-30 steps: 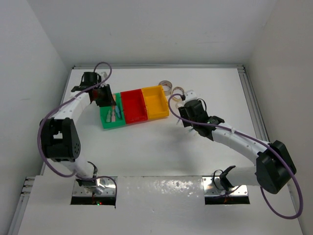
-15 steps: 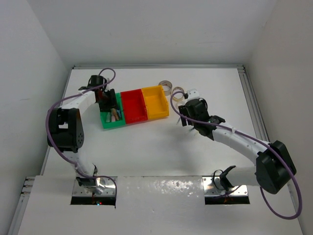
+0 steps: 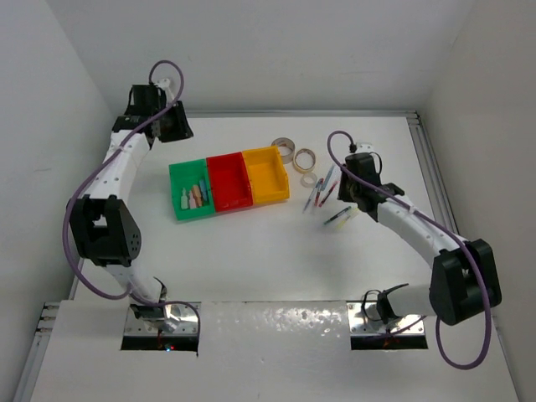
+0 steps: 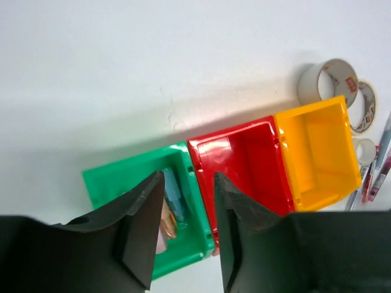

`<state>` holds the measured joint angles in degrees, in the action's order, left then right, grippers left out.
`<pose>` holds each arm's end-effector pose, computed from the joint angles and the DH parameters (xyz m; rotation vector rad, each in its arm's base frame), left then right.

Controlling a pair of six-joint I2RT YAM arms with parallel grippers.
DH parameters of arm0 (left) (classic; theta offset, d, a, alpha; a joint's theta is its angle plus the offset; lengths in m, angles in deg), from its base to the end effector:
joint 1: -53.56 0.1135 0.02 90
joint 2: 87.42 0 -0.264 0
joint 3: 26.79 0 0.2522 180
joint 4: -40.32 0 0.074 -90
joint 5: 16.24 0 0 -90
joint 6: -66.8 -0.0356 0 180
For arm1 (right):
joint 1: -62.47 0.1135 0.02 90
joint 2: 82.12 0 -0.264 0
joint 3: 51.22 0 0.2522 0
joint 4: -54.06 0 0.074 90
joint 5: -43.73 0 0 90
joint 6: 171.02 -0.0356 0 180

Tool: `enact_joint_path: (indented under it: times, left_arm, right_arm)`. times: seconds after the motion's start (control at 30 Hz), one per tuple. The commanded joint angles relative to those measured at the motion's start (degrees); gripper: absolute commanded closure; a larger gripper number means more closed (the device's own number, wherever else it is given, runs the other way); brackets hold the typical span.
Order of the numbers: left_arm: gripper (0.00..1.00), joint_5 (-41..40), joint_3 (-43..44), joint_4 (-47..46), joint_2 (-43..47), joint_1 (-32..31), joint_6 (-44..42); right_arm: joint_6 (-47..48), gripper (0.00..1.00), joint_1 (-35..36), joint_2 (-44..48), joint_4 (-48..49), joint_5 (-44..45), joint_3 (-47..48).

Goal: Sort the stationery into containers
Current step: Place the stationery in the storage box, then pick up the pen from the center of the board.

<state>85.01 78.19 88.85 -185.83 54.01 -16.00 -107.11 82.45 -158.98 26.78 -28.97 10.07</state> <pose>0.3902 -0.0039 0.3307 -0.0527 2.3021 -0.2865 0.2687 0.0864 0.2295 0.2719 2.2622 0.0699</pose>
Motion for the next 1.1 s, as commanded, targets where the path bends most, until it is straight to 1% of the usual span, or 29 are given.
enact_joint_path:
  times: [0.0, 0.03, 0.07, 0.1, 0.17, 0.23, 0.27, 0.37, 0.4, 0.43, 0.5, 0.6, 0.63, 0.73, 0.83, 0.97, 1.07]
  left_arm:
    - [0.62, 1.15, 3.52, 2.41, 3.22, 2.53, -4.29]
    - [0.62, 1.41, 3.53, 2.76, 3.57, 2.89, -4.48]
    - [0.62, 1.76, 3.53, 3.11, 3.66, 3.15, -4.74]
    - [0.62, 2.28, 3.53, 3.2, 3.75, 3.5, -5.52]
    - [0.62, 3.34, 3.61, 3.73, 3.93, 3.59, -6.49]
    - [0.62, 5.26, 3.7, 4.61, 3.93, 2.81, -8.68]
    - [0.62, 5.71, 3.79, 4.96, 3.84, 2.28, -9.57]
    - [0.61, 5.54, 5.19, 7.42, 3.05, -2.63, -14.04]
    - [0.58, 4.76, 6.15, 8.82, 2.44, -5.52, -16.23]
    - [0.58, 4.4, 6.6, 9.35, 2.0, -6.94, -16.95]
    - [0.57, 4.22, 7.65, 10.41, 1.21, -10.36, -17.83]
    - [0.57, 4.66, 8.53, 10.59, -0.46, -13.62, -17.49]
    - [0.57, 4.23, 8.71, 10.68, -0.73, -14.5, -17.66]
    - [0.57, 2.2, 9.85, 12.16, -1.87, -18.81, -19.06]
    - [0.57, 2.29, 10.12, 12.7, -2.4, -20.84, -19.42]
    - [0.57, 1.76, 9.42, 12.35, -2.57, -21.02, -18.72]
    - [0.57, 0.88, 8.8, 12.43, -2.31, -20.75, -18.71]
  right_arm:
    - [-5.02, 0.83, -3.1, -0.4, -3.08, -3.58, 1.25]
    - [-6.94, 0.91, -4.07, -0.31, -3.18, -4.46, 0.9]
    - [-8.0, 0.88, -5.12, -0.13, -2.83, -5.42, -0.32]
    - [-9.06, 0.81, -6.96, 0.13, -2.39, -7.35, -1.11]
    - [-11.61, 0.67, -8.56, 0.48, -1.95, -8.42, -3.04]
    - [-12.23, 0.64, -10.14, 0.13, -2.65, -8.42, -3.49]
    - [-12.23, 0.64, -10.49, -0.04, -3.09, -8.34, -3.58]
    - [-12.15, 0.64, -11.99, -0.48, -3.8, -8.16, -3.85]
    - [-12.32, 0.64, -12.69, -0.4, -3.27, -8.16, -4.02]
    - [-12.41, 0.64, -13.22, -0.31, -3.01, -8.16, -4.37]
    - [-12.41, 0.65, -14.09, -0.22, -1.78, -8.51, -5.07]
    - [-12.32, 0.67, -14.19, -1.79, -2.38, -8.6, -4.38]
    - [-12.5, 0.69, -14.27, -2.32, -3.0, -8.95, -3.94]
    - [-13.55, 0.69, -14.19, -3.03, -2.92, -9.13, -4.72]
    - [-14.43, 0.67, -13.66, -3.56, -2.65, -9.13, -5.25]
    - [-15.22, 0.62, -9.9, -5.4, -3.79, -7.72, -5.34]
    - [-16.54, 0.61, -7.69, -6.9, -3.97, -6.76, -5.34]
